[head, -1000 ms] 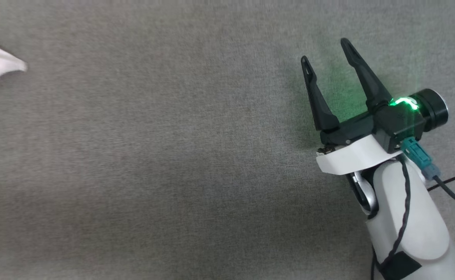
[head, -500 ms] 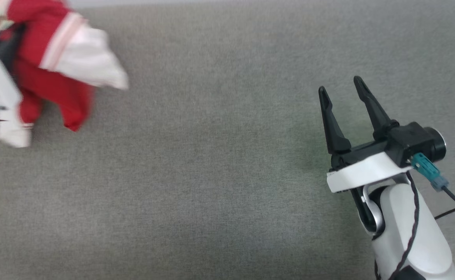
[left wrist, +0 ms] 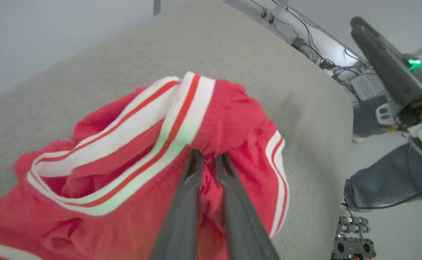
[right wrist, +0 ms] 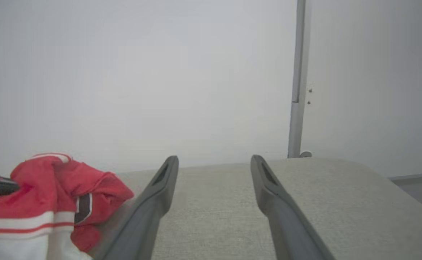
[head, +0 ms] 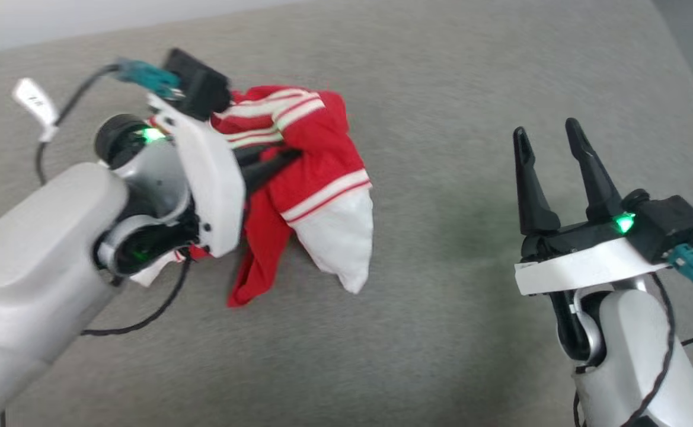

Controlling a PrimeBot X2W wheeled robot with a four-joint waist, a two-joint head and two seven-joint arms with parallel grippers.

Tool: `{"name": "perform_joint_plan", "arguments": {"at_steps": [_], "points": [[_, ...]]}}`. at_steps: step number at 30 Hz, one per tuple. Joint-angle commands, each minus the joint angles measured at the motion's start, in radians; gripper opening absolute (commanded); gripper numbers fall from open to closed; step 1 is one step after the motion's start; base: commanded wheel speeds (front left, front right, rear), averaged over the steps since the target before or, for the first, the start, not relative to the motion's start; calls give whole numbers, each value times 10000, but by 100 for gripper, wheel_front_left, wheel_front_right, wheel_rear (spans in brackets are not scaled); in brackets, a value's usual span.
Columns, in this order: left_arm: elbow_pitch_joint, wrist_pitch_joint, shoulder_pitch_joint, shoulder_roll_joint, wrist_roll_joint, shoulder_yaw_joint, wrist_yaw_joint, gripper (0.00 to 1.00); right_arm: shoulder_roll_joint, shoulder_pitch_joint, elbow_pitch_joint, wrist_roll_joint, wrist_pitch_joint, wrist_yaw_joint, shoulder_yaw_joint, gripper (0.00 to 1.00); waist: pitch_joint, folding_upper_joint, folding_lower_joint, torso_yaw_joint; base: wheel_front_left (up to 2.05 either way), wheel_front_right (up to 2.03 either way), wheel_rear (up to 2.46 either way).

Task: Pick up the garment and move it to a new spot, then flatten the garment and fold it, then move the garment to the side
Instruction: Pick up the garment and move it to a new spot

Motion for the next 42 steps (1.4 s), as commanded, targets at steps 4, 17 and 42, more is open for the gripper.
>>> {"name": "perform_joint_plan", "arguments": {"at_steps": [4,17,42], "points": [[472,268,-485,-530,-95,-44,37,0,9,72,-131,448,-47,-7,-40,100,842,0,0,-1437,0,0,0],[4659,-265,-1430,-1294,982,-505,-125,0,15,400,-245,1802,-50,-5,336,100,1486,0,0,-3416,0,0,0],[4370,-2802,-1818,-1772,15,-1641,-250,100,0,183,162,429,-49,-5,-69,100,603,0,0,-1628,0,0,0]]}}
